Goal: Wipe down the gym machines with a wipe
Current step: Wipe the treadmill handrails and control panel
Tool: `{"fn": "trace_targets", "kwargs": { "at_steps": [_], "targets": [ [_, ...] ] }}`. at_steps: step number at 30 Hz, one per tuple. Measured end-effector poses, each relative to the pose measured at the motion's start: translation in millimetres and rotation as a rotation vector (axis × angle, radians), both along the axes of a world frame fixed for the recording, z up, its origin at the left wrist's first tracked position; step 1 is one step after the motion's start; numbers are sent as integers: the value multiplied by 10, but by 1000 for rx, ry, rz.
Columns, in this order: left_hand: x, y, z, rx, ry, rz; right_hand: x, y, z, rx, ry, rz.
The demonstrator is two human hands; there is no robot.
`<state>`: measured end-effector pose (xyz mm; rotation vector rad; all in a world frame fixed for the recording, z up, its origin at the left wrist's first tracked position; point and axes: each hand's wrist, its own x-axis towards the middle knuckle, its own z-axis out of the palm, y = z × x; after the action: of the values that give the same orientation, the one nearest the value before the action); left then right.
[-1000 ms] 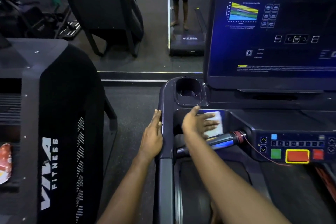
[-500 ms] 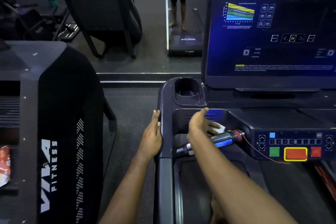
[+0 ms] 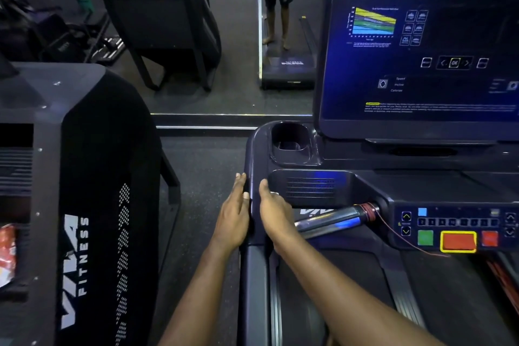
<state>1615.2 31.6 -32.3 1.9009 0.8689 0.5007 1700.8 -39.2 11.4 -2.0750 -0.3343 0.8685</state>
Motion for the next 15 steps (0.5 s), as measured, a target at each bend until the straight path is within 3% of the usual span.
{"fn": "trace_targets", "kwargs": {
  "at_steps": [3,6,8,15],
  "targets": [
    [21,-78,-36,-23,-21,34,-55,-77,-45,58,-71,41],
    [12,-109,-62,-44,-34,54,-56,5,-63,186,68,49],
    [-6,-115,-68,-44,-26,49,-9,174,-56,163,97,44],
    [-11,-136,-37,5,37,46,758,248,85,-88,27,-447]
  ]
}}
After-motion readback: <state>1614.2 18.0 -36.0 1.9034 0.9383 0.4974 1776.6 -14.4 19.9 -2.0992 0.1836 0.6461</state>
